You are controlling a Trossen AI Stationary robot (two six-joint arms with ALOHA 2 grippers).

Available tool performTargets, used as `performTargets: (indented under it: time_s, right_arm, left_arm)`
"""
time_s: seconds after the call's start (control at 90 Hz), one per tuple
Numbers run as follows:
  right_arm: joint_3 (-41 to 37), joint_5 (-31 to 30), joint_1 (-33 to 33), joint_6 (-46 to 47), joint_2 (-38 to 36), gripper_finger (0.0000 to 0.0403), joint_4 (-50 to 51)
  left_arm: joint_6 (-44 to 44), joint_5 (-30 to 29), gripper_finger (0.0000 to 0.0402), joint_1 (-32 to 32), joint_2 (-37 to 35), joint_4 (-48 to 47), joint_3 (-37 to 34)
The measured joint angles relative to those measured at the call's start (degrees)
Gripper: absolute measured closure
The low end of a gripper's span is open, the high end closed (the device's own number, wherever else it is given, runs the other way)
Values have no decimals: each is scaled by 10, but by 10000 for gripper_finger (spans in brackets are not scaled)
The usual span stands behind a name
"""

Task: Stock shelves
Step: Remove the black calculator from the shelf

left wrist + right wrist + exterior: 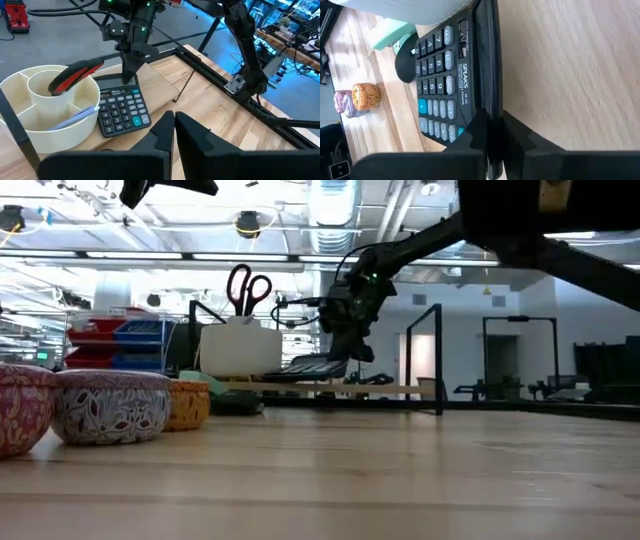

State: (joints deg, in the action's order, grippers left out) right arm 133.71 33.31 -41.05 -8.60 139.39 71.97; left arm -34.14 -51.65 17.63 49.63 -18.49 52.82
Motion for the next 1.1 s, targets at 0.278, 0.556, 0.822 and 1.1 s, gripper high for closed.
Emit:
performTargets:
  time_s: [0.278, 0.556, 0.822, 1.1]
  right_arm:
    - [0, -12, -19, 2, -70, 393, 5]
    - [0, -18, -22, -9, -169, 393, 35]
    - [0, -14, 30, -63, -254, 393, 156]
    - [-2, 10, 194, -70, -274, 394, 179]
  left_arm:
    - [0, 4, 402, 0, 0, 0, 0]
    - [-1, 4, 402, 0, 0, 0, 0]
    - [0, 5, 402, 0, 0, 0, 0]
    - [35, 84, 402, 0, 0, 0, 0]
